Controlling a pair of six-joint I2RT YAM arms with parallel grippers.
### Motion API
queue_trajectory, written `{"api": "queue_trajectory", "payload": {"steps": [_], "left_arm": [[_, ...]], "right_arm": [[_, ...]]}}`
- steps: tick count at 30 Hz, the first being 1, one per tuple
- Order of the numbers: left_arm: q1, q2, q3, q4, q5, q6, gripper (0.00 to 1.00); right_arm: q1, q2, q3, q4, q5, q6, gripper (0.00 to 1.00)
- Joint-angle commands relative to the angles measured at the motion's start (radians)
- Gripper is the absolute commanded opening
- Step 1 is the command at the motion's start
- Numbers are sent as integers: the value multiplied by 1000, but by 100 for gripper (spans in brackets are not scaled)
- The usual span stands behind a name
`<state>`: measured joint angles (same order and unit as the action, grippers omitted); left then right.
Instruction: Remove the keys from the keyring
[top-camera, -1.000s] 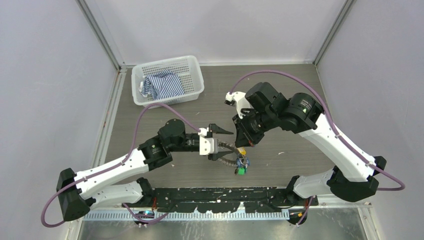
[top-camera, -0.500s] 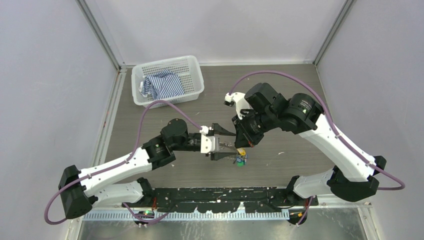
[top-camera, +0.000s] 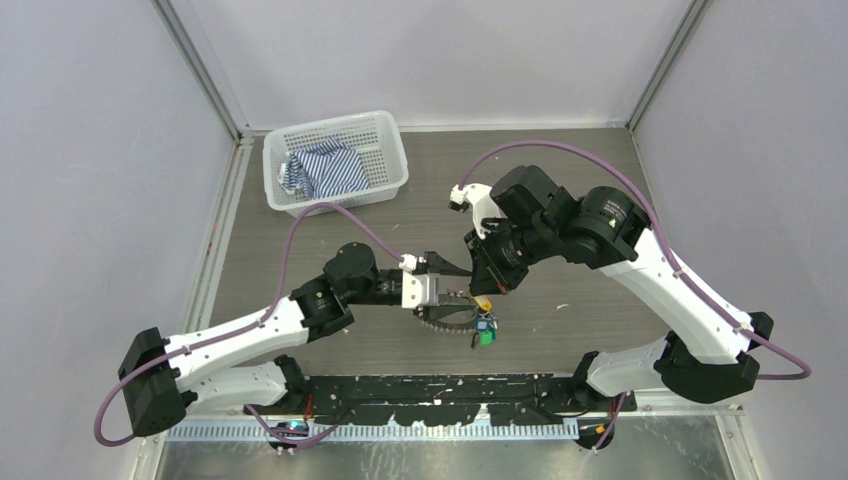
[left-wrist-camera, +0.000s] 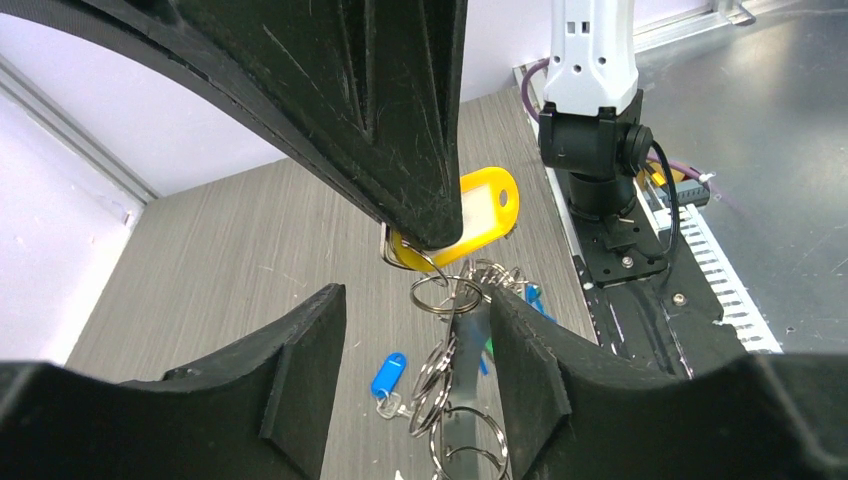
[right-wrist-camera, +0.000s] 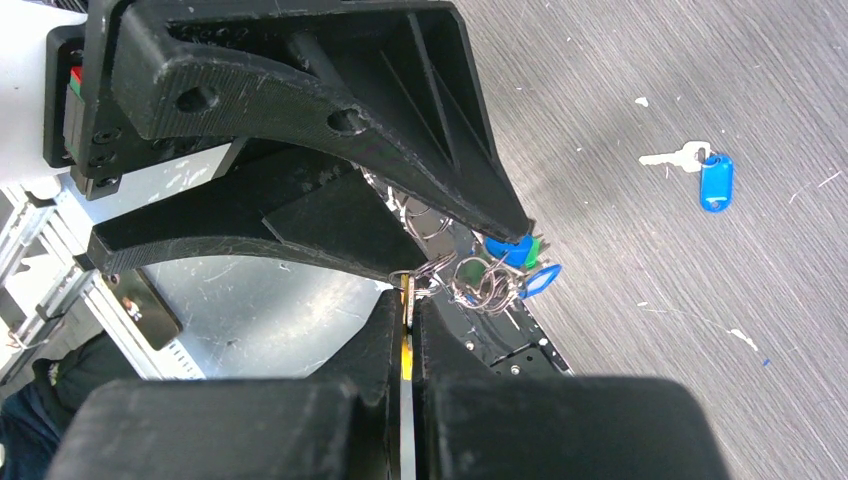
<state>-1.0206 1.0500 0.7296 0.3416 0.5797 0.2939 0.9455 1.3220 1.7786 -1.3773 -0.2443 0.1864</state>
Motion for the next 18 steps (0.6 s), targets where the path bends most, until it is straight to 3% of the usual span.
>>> {"api": "queue_trajectory", "payload": {"steps": [1, 18], "left_arm": [[-4, -13, -17, 103, -3, -17, 55], [-18, -18, -87, 263, -81, -8, 51]], "right_arm": [[7, -17, 56, 35, 2, 5, 1], [13, 6, 83, 25, -2, 10, 1]]}}
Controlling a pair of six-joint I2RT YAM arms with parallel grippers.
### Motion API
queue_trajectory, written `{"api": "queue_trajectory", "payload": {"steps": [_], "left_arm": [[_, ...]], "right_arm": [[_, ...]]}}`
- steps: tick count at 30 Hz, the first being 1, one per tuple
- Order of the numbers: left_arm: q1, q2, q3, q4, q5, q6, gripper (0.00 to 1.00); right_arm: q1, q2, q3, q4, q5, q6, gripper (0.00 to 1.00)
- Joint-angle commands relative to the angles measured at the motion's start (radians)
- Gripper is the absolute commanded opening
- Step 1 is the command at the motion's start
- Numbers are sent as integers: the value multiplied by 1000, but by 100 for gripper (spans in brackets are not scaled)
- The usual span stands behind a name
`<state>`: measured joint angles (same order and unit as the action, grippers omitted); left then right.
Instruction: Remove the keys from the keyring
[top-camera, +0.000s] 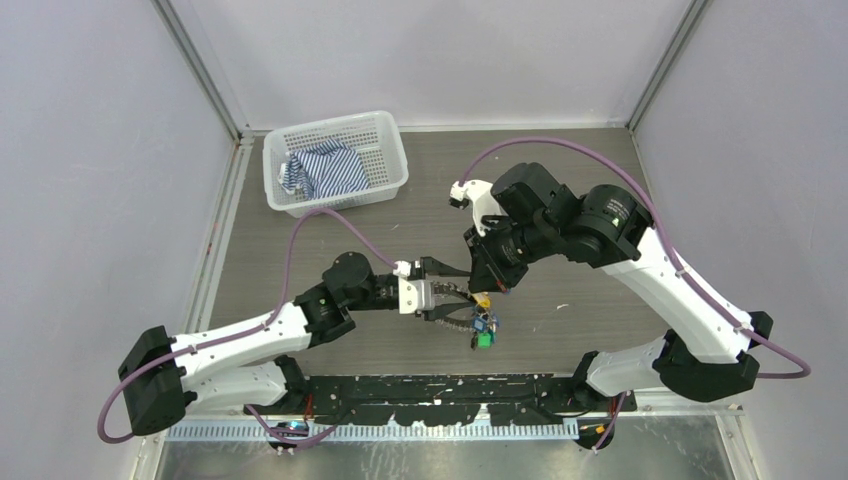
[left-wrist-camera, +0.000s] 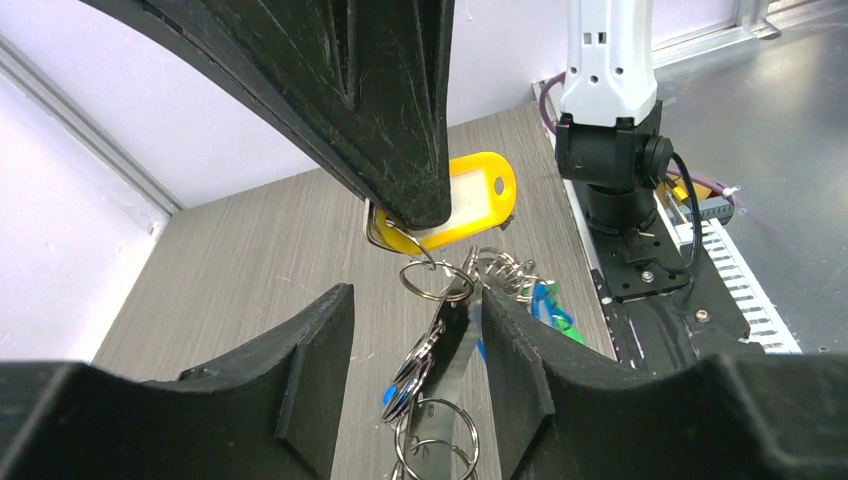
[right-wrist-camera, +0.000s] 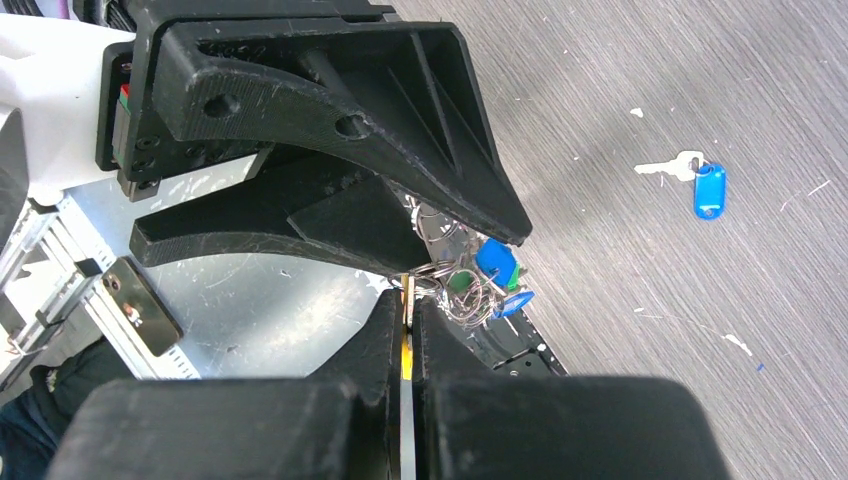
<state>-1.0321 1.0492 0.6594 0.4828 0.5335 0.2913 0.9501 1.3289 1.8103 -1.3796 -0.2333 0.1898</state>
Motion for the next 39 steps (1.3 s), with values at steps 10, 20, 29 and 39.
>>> {"api": "queue_trajectory", "payload": {"steps": [10, 20, 29, 39], "left_arm": [[-8, -16, -36, 196, -46, 4, 51], [-11, -15, -39, 170, -28, -6, 45], [-19, -8, -40, 165, -20, -12, 41], [-23, -3, -41, 158, -36, -23, 20]], "right_arm": [[12, 5, 54, 25, -8, 4, 1], [13, -3, 55, 28, 9, 0, 1], [12, -18, 49, 31, 37, -1, 1], [13, -36, 39, 47, 69, 1, 1]]}}
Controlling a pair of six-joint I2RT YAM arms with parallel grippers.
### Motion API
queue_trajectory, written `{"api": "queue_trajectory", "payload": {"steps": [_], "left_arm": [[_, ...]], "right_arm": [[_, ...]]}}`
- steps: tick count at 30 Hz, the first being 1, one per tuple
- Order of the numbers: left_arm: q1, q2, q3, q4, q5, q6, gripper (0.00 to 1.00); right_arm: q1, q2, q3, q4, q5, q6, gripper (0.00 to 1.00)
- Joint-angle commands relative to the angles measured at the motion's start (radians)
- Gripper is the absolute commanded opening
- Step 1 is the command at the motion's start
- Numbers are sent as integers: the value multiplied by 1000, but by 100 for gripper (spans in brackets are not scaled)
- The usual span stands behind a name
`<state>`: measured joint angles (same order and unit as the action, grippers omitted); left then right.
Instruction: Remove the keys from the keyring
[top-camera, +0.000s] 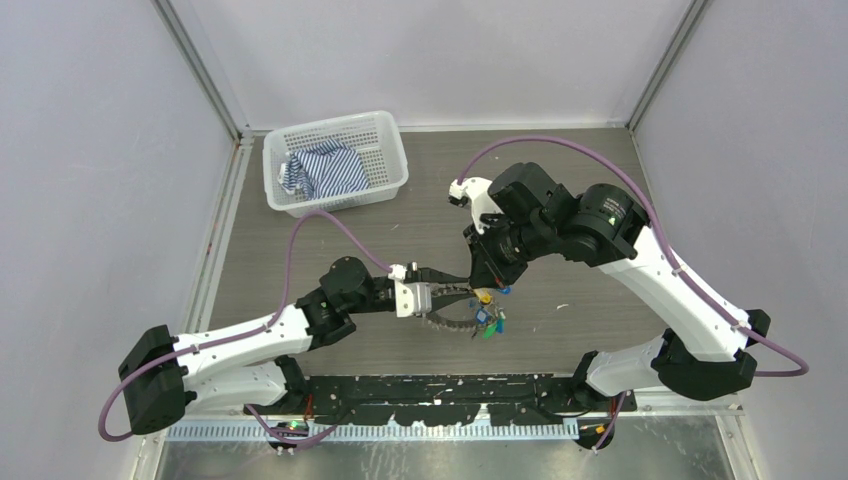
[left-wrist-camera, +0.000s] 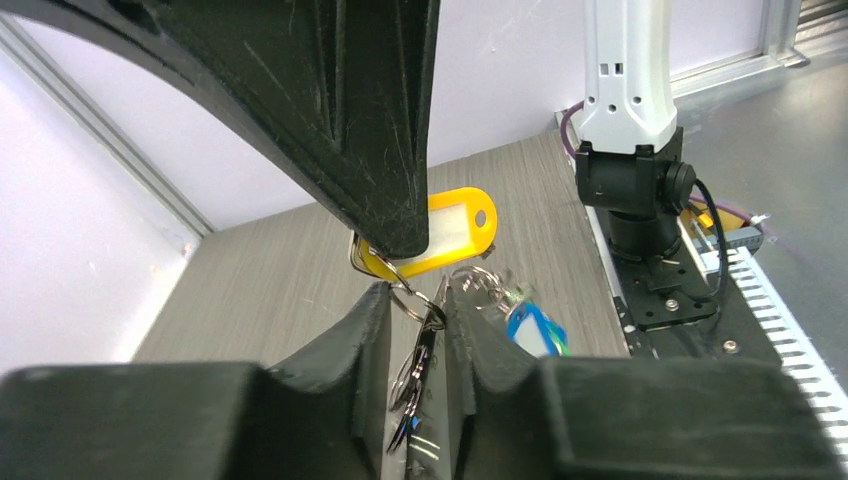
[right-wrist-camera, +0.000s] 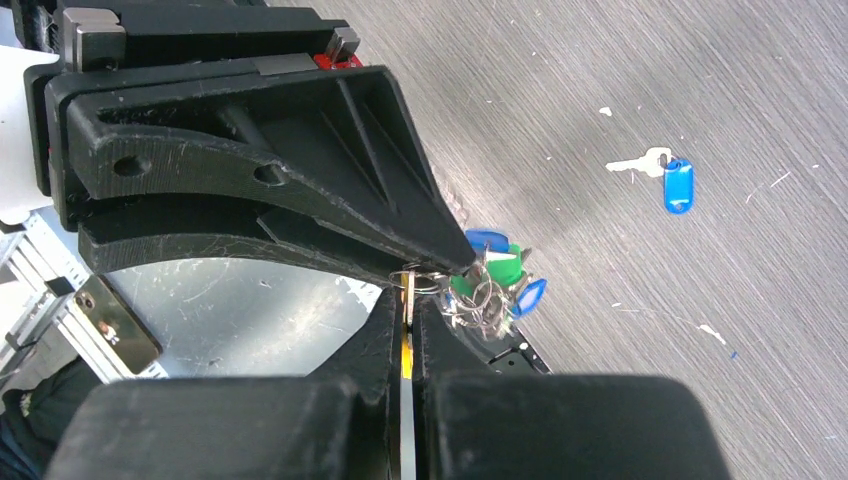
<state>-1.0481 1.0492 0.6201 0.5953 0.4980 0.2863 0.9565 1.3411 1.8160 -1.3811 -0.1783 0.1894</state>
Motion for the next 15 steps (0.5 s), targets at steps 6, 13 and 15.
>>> {"api": "queue_trajectory", "payload": {"steps": [6, 13, 15], "left_arm": [[-10, -4, -4, 46, -12, -39, 6], [-10, -12, 0, 25, -27, -49, 28], [-10, -13, -3, 24, -31, -47, 29]], "right_arm": [[7, -63, 15, 67, 41, 8, 1], [5, -68, 6, 79, 46, 7, 1], [6, -69, 7, 79, 46, 3, 1]]}}
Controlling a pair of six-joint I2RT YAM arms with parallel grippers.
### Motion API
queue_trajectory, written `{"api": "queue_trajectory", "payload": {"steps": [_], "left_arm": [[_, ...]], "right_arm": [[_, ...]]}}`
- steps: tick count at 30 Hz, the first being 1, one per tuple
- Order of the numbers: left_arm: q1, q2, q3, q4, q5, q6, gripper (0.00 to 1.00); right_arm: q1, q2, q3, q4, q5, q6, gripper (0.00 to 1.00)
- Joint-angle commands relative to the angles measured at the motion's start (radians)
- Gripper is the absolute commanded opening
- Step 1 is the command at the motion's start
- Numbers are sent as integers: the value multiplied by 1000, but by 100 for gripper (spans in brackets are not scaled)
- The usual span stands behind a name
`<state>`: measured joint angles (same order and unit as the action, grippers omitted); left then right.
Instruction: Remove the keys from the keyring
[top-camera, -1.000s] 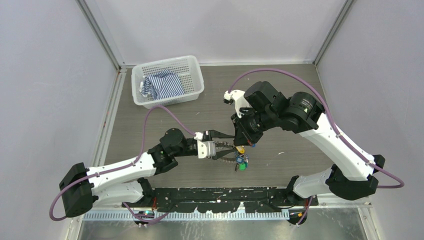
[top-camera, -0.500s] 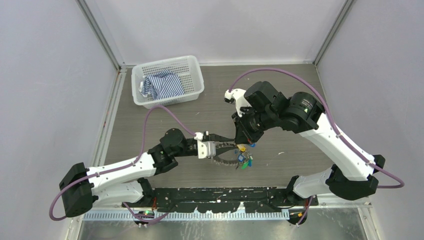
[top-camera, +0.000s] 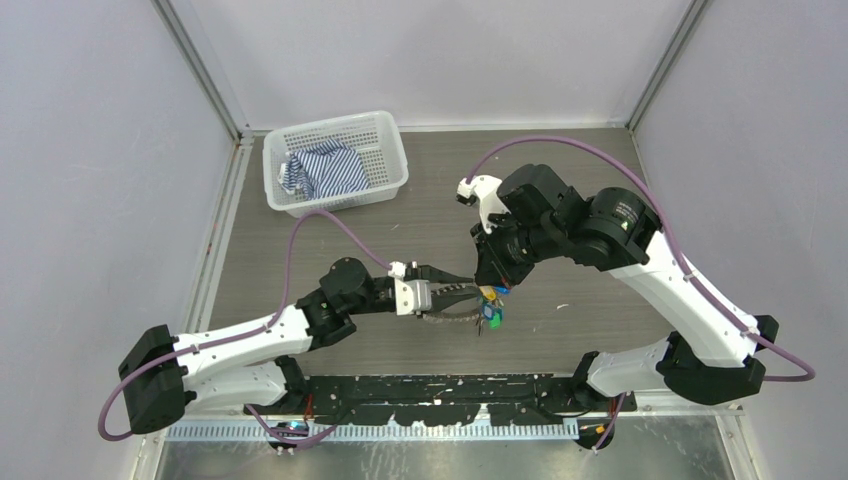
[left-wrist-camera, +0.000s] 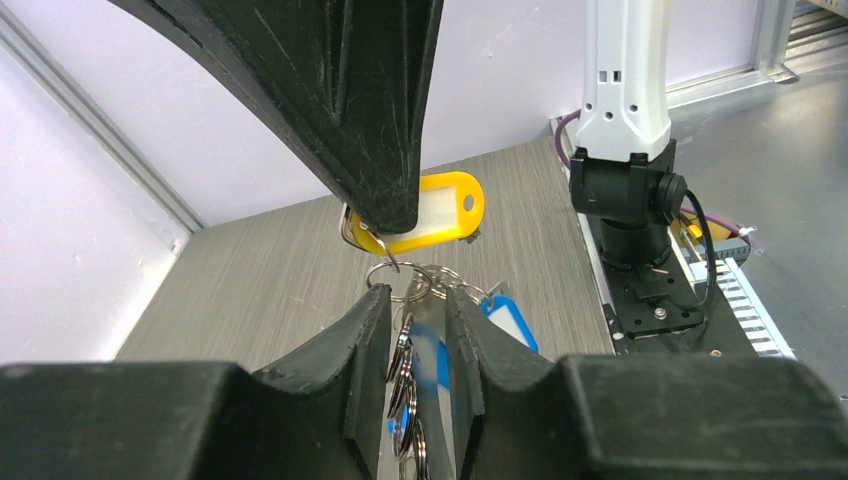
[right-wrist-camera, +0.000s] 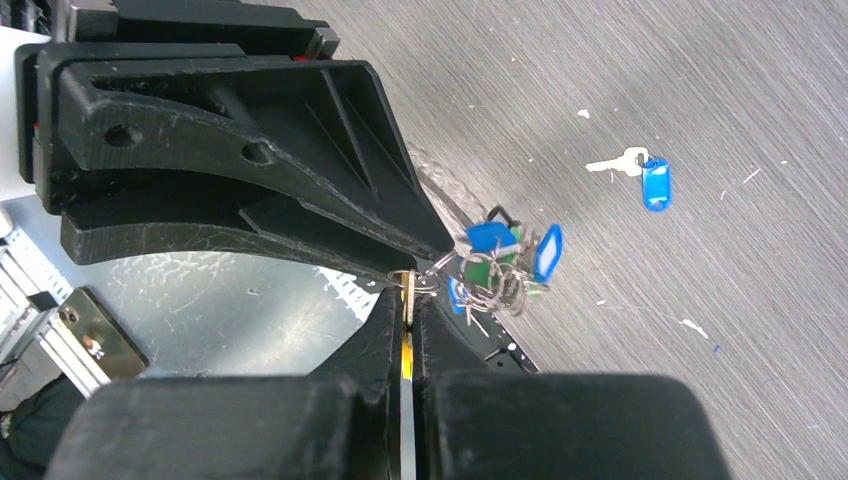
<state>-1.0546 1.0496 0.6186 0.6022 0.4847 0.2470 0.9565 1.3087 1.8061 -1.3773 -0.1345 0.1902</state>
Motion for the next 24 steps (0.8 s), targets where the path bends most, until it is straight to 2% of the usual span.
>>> {"api": "queue_trajectory", "payload": {"steps": [1, 5, 7, 14, 24], "left_arm": [[-4, -14, -3, 18, -16, -8, 29], [-4, -12, -3, 18, -30, -5, 30], [-7, -12, -3, 26, -60, 1, 37], [-10, -20, -6, 45, -96, 41, 51], [-10, -29, 13, 19, -45, 70, 53]], "right_arm": [[5, -37, 17, 75, 4, 2, 1], [6, -37, 16, 75, -11, 3, 1], [5, -37, 16, 73, -24, 2, 1], [6, -37, 16, 71, -68, -13, 1], [6, -42, 12, 71, -125, -47, 1]]}}
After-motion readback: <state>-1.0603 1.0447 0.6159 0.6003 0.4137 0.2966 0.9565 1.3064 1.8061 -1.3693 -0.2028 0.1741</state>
